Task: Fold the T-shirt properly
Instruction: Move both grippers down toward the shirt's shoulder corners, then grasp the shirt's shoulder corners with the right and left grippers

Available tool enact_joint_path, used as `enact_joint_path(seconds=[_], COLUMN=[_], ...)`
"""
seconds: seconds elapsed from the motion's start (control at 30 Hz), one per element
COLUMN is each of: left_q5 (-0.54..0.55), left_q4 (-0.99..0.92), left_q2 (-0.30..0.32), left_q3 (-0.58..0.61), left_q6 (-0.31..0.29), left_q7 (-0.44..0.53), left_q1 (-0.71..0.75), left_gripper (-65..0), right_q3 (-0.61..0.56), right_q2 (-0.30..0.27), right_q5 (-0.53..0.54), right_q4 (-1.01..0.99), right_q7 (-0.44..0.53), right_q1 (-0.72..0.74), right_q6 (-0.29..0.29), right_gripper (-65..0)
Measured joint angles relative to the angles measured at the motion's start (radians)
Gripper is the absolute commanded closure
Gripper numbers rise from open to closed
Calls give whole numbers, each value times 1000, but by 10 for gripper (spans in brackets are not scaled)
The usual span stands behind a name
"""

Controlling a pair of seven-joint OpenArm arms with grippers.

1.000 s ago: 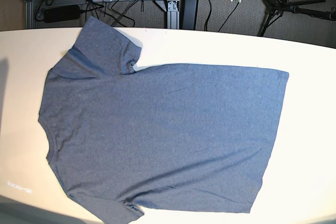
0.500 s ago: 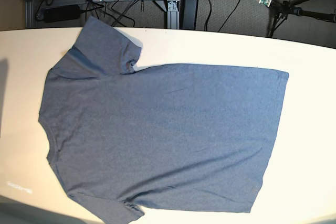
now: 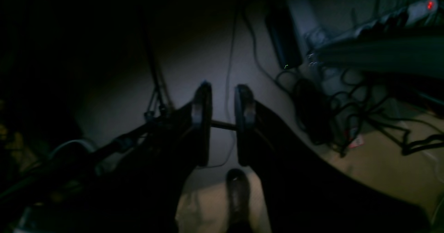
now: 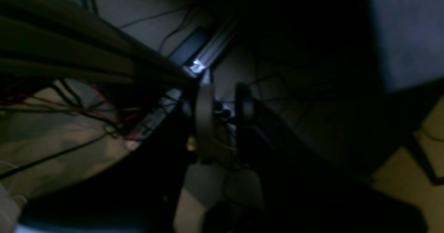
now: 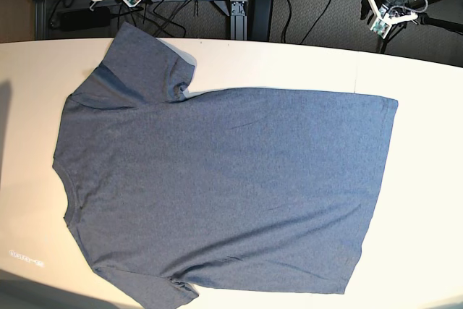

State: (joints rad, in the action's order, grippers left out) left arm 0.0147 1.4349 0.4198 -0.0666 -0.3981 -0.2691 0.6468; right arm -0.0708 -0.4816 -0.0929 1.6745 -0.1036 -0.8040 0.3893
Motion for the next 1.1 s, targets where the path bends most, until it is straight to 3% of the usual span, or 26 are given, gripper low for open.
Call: enact_joint_path(seconds=[0.13, 0.2, 0.47, 0.6, 0.7, 0.87, 1.1], left_q5=[-8, -35, -149, -149, -146, -129, -129], left_q4=[99, 164, 352, 369, 372, 372, 372], left_q2=[40, 61, 149, 179, 195, 209, 212], left_q3=[0, 0, 2, 3, 8, 8, 8], left_q6=[0, 0, 68, 67, 65, 64, 64], left_q7=[-56, -51, -63, -64, -67, -68, -68], left_q1=[13, 36, 99, 104, 106, 106, 106], left_gripper=[-154, -154, -154, -195, -216, -216, -216], right_q3=[0, 0, -1, -2, -8, -50, -204], right_q2=[-34, -49, -136, -192, -230, -252, -258], right_q5=[-4, -29, -180, -182, -149, -136, -126], right_q4=[75, 117, 251, 254, 253, 249, 155], right_q7=[-18, -21, -26, -51, -85, -95, -79], right_q1=[0, 0, 21, 79, 126, 194, 323], right_q6=[0, 0, 0, 0, 0, 0, -1], right_gripper=[-303, -334, -341, -438, -443, -443, -443])
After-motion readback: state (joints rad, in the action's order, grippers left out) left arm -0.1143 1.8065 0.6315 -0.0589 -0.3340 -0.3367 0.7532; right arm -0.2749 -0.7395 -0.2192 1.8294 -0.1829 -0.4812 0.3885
